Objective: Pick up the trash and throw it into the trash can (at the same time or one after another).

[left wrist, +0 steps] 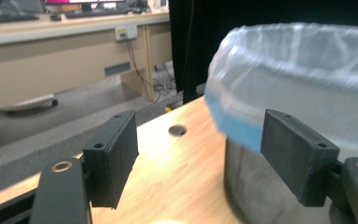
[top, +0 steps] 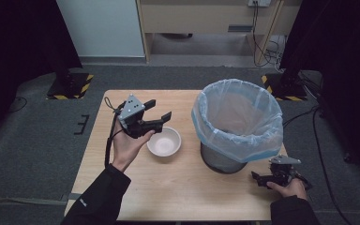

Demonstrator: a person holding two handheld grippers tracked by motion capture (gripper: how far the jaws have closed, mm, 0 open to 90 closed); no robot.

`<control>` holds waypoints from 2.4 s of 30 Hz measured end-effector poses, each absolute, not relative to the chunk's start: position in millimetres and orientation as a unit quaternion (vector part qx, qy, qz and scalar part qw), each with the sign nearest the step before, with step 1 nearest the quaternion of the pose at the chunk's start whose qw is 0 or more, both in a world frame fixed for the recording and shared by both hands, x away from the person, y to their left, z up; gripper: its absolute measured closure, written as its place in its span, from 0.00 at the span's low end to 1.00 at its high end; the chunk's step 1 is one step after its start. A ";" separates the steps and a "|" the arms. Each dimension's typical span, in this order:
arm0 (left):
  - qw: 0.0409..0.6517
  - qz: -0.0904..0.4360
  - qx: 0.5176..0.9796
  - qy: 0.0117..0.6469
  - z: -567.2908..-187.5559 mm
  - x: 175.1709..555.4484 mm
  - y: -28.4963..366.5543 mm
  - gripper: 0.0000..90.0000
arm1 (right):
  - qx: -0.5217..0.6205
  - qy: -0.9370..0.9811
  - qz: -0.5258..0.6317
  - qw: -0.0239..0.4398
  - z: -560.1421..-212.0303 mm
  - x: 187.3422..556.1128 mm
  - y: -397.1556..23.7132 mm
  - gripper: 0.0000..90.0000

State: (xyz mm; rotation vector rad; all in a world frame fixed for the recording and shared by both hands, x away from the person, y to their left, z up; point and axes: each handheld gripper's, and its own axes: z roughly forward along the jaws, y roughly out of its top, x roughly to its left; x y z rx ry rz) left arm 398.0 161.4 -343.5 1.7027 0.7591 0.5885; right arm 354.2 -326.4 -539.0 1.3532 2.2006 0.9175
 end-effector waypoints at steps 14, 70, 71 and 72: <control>0.505 0.232 0.742 0.374 -408.4 406.9 187.5 0.30 | 0.484 0.787 0.328 0.199 -539.0 354.2 -326.4 0.01; 0.434 0.215 0.754 0.444 -470.2 421.7 182.0 0.93 | 0.483 0.787 0.328 0.198 -538.9 354.4 -326.3 0.01; 0.438 0.217 0.752 0.441 -466.9 420.5 182.3 0.93 | 0.482 0.787 0.329 0.198 -538.9 354.4 -326.3 0.01; 0.441 0.220 0.752 0.438 -463.5 419.6 182.5 0.93 | 0.482 0.787 0.328 0.198 -538.9 354.4 -326.3 0.01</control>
